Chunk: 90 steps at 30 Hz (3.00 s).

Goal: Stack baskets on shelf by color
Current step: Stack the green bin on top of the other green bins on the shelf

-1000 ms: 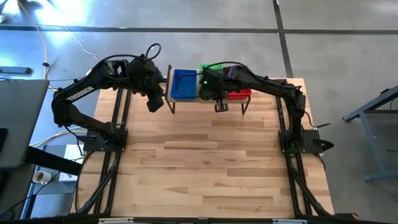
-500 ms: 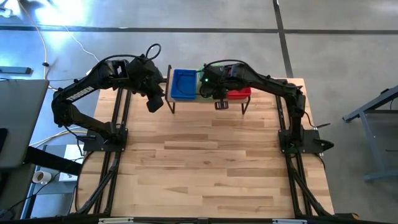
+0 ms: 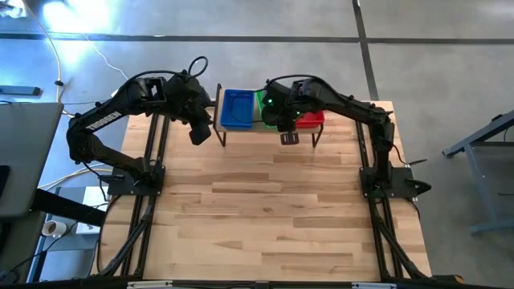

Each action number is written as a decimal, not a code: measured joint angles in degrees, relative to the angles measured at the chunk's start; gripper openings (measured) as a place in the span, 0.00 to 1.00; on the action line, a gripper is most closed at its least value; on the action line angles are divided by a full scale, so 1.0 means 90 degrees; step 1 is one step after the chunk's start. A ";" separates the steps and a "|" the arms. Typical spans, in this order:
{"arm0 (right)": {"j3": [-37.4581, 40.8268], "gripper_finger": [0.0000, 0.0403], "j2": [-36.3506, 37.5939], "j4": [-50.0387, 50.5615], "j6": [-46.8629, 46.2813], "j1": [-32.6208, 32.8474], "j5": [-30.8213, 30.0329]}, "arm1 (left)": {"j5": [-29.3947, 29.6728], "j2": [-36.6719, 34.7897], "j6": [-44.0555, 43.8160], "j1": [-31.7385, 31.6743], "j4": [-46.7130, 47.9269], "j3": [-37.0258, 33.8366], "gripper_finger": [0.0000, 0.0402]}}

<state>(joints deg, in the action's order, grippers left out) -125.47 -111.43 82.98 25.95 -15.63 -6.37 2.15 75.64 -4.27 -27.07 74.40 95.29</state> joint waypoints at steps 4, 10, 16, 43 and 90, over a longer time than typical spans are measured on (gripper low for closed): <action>0.0416 0.24 -0.0011 -0.0101 0.0260 -0.0047 -0.0103 | 0.0000 0.0000 0.0000 -0.0002 0.0002 0.0000 0.20; 0.0695 0.24 -0.0001 -0.0307 0.0292 -0.0050 -0.0504 | 0.0000 0.0000 0.0000 -0.0002 0.0002 0.0000 0.20; 0.0700 0.24 -0.0001 -0.0614 0.0292 -0.0057 -0.0274 | 0.0000 0.0000 0.0107 -0.0002 0.0002 0.0000 0.20; 0.0287 0.24 -0.0046 -0.0630 0.0268 -0.0443 0.0395 | 0.0000 0.0000 0.0333 0.0001 -0.0001 0.0000 0.20; 0.0285 0.14 -0.0460 -0.1150 0.0216 -0.0288 0.0637 | 0.0000 0.0000 0.0262 -0.0001 -0.0013 0.0000 0.20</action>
<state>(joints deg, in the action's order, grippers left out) -122.91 -115.57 72.63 27.90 -18.22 -0.64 2.15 75.64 -1.91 -27.09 74.28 95.29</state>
